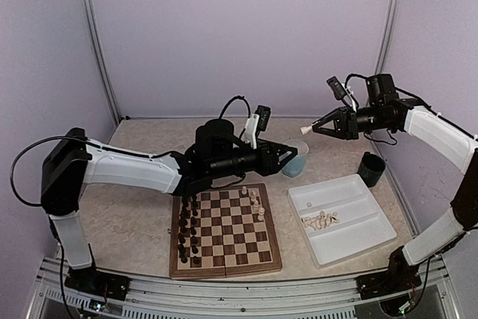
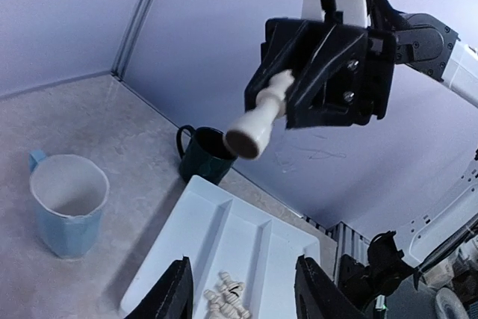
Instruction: Set up the chess pieces on the board
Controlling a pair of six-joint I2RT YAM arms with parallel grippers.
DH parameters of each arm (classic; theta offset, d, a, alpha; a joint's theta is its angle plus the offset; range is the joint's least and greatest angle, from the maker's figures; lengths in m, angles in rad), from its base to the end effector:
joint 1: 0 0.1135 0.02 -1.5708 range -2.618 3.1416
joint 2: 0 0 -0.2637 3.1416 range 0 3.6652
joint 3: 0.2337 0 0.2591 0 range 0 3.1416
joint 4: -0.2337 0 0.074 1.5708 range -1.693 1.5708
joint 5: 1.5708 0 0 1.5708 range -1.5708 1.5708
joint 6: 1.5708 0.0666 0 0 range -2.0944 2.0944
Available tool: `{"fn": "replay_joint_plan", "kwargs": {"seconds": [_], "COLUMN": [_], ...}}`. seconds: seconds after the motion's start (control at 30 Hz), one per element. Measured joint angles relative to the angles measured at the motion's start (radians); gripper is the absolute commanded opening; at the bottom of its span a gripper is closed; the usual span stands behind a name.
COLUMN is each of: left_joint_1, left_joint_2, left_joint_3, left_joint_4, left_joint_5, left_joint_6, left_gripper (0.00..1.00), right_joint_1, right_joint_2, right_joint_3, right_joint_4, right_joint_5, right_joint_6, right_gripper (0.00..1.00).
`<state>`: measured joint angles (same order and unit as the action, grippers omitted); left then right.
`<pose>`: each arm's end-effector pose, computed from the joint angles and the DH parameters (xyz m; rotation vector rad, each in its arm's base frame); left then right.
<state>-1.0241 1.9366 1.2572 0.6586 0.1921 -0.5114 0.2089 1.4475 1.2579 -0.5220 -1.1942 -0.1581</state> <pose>0.2425 -0.4230 0.2452 0.6054 1.6561 -1.3158 0.3012 0.1272 0.3223 -0.9604 1.8204 1.3585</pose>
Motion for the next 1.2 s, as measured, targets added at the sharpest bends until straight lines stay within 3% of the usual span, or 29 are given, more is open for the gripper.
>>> {"fn": "replay_joint_plan", "kwargs": {"seconds": [0.17, 0.33, 0.73, 0.93, 1.2], "left_joint_1": [0.059, 0.214, 0.481, 0.494, 0.493], "left_joint_2": [-0.296, -0.466, -0.547, -0.593, -0.595], "left_joint_3": [-0.009, 0.032, -0.182, -0.182, -0.182], "left_joint_4": [-0.307, -0.454, -0.594, -0.586, -0.585], "left_joint_5": [-0.069, -0.127, -0.211, -0.196, -0.171], "left_joint_6": [0.148, 0.232, 0.304, 0.304, 0.304], "left_gripper": [0.51, 0.51, 0.52, 0.52, 0.52], "right_joint_1": [0.111, 0.308, 0.613, 0.733, 0.791], "right_joint_2": [-0.002, -0.002, 0.13, 0.237, 0.326], "right_joint_3": [0.032, 0.032, 0.037, 0.048, 0.075], "right_joint_4": [-0.098, -0.175, -0.284, -0.302, -0.304], "right_joint_5": [0.228, 0.461, 0.8, 0.896, 0.984], "right_joint_6": [-0.154, -0.29, -0.482, -0.52, -0.529], "right_gripper": [0.05, 0.04, 0.05, 0.04, 0.05]}}
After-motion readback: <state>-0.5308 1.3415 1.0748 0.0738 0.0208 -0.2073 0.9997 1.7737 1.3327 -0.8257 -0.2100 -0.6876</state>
